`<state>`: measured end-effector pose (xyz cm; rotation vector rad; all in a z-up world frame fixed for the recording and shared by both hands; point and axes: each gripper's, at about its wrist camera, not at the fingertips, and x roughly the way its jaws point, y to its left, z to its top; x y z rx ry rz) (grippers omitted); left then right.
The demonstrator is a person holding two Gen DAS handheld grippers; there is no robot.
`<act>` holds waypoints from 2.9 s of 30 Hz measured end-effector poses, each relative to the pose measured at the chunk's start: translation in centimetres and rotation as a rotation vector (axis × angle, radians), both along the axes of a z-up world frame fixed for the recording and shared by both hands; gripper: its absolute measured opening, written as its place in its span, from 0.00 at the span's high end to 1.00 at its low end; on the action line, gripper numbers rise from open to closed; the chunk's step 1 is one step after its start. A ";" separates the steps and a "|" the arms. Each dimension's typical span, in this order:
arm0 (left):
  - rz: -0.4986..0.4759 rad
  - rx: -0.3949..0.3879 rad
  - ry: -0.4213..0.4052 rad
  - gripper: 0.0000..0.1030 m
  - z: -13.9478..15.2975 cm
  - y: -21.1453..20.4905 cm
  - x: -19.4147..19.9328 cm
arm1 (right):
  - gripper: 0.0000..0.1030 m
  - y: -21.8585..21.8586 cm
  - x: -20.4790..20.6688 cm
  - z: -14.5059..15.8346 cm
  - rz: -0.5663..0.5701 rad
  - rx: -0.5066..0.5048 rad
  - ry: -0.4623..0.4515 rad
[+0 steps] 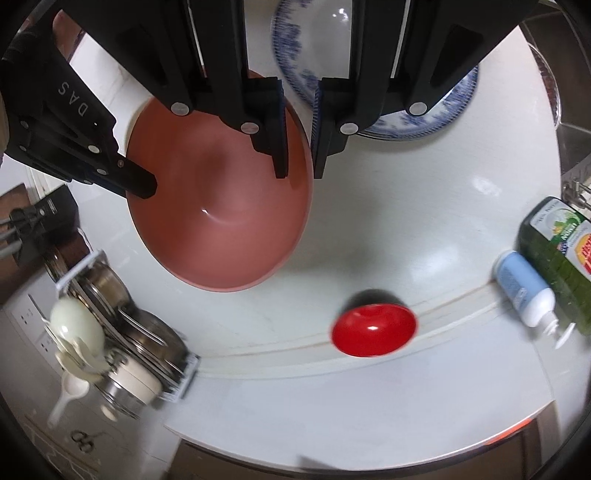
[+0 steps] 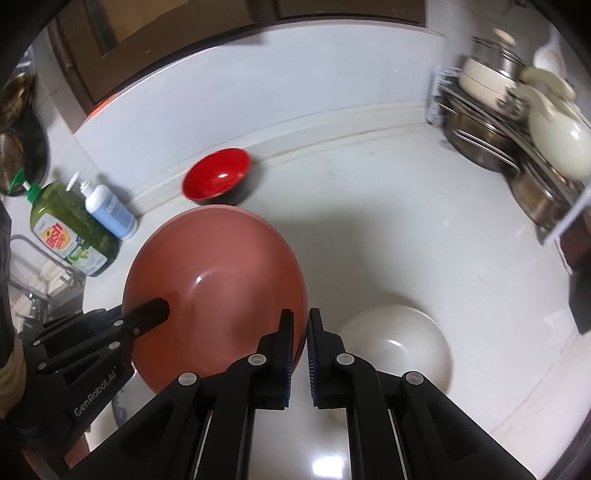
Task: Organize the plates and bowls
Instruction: 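Carry the pink bowl and lower it into the white bowl, then open the right gripper and pull it back from the bowls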
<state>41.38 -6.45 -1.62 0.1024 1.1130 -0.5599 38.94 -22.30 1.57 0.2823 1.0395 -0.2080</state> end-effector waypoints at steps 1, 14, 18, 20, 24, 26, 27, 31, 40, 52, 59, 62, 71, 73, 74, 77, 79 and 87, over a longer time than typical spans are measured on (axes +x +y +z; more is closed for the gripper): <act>-0.014 0.000 0.004 0.88 -0.1 -0.7 -0.5 | 0.91 -0.4 -0.4 -0.1 -0.006 0.002 0.001; -0.102 0.034 0.047 0.87 -1.7 -6.3 -3.9 | 0.91 -5.8 -4.6 -1.1 -0.095 0.011 0.019; -0.113 0.051 0.060 0.87 -2.4 -7.6 -4.6 | 0.91 -7.1 -5.4 -1.7 -0.112 0.020 0.034; -0.118 0.061 0.060 0.87 -2.7 -8.2 -4.9 | 0.91 -7.7 -5.6 -2.1 -0.117 0.021 0.041; -0.118 0.084 0.063 0.86 -3.5 -9.3 -5.5 | 0.91 -9.0 -5.8 -3.0 -0.122 0.034 0.058; -0.118 0.088 0.073 0.86 -3.8 -9.6 -5.6 | 0.91 -9.4 -5.9 -3.4 -0.121 0.036 0.067; -0.114 0.091 0.077 0.86 -4.0 -9.7 -5.6 | 0.91 -9.7 -5.9 -3.7 -0.123 0.040 0.072; -0.107 0.109 0.085 0.86 -4.8 -10.3 -5.7 | 0.91 -10.3 -5.8 -4.5 -0.118 0.055 0.087; -0.099 0.145 0.085 0.86 -5.8 -11.2 -5.8 | 0.91 -10.8 -5.5 -6.2 -0.107 0.061 0.129; -0.100 0.144 0.094 0.79 -6.4 -11.8 -5.7 | 0.91 -11.2 -5.5 -7.2 -0.108 0.062 0.161; -0.075 0.143 0.058 0.63 -5.8 -11.4 -5.7 | 0.91 -11.2 -5.4 -7.3 -0.103 0.057 0.158; -0.067 0.145 0.020 0.55 -5.0 -11.1 -5.6 | 0.90 -11.1 -5.4 -7.1 -0.107 0.057 0.155; -0.012 0.113 -0.020 0.51 -3.1 -9.4 -4.2 | 0.77 -10.3 -5.6 -5.2 -0.092 0.040 0.116; -0.004 0.107 -0.028 0.51 -2.6 -8.8 -3.9 | 0.74 -9.9 -5.5 -4.6 -0.084 0.036 0.102; 0.001 0.107 -0.035 0.50 -2.4 -8.5 -3.8 | 0.72 -9.6 -5.3 -4.3 -0.080 0.028 0.098; 0.018 0.098 -0.064 0.44 -1.4 -7.3 -3.2 | 0.69 -8.8 -5.0 -3.4 -0.065 0.010 0.082; 0.041 0.097 -0.092 0.41 -0.9 -6.4 -2.8 | 0.67 -8.3 -4.6 -2.9 -0.055 0.004 0.068; 0.115 0.095 -0.136 0.28 0.6 -2.6 -0.7 | 0.57 -5.7 -2.5 -1.2 -0.013 -0.012 0.021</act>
